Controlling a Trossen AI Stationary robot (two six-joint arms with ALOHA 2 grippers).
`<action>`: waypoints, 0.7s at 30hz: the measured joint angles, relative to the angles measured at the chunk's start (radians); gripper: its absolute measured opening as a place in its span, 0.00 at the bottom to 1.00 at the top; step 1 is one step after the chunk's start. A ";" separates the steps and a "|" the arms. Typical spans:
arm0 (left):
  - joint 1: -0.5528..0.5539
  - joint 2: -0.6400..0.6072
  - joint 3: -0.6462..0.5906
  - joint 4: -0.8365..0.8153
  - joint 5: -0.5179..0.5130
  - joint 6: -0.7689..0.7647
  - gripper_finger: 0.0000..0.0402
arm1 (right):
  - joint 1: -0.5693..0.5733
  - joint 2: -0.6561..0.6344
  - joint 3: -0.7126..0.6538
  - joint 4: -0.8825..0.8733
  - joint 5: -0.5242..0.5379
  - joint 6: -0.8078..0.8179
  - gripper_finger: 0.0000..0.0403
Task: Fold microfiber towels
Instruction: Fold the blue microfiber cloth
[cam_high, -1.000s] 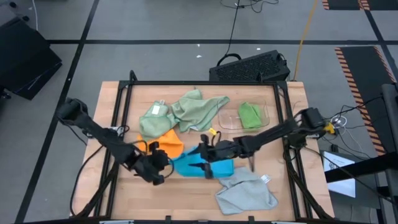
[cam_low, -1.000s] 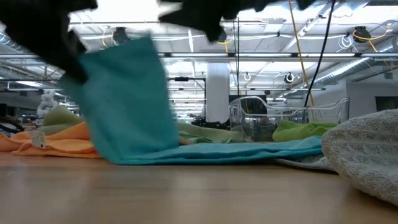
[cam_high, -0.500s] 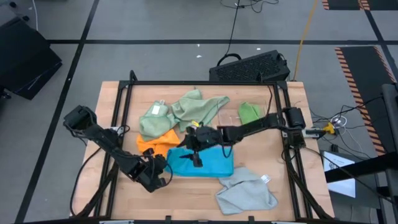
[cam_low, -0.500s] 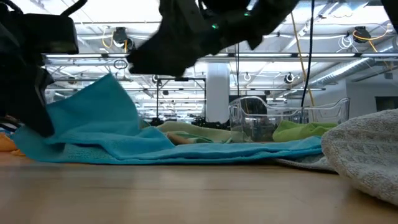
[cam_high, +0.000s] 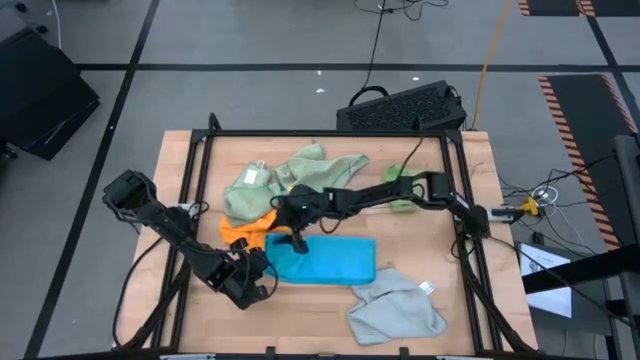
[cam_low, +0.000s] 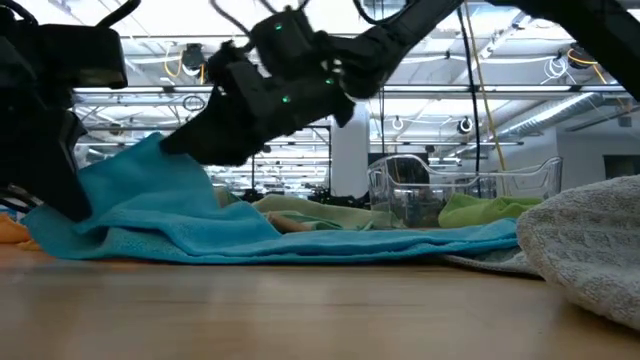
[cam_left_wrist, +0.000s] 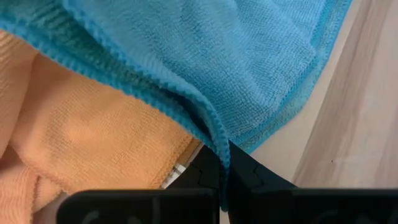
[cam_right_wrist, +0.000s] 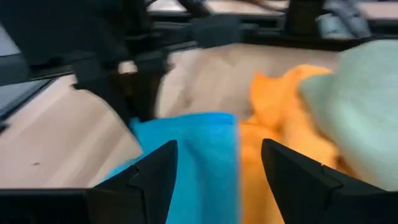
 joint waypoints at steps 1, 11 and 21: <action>-0.001 0.000 0.000 0.000 0.000 0.001 0.01 | -0.001 0.010 0.026 -0.021 -0.022 -0.015 0.56; -0.003 0.000 0.000 -0.006 0.000 0.007 0.01 | -0.004 0.030 0.065 -0.035 -0.210 -0.067 0.31; -0.013 -0.070 0.064 -0.109 -0.033 0.083 0.01 | 0.069 -0.115 0.062 -0.242 0.052 -0.158 0.03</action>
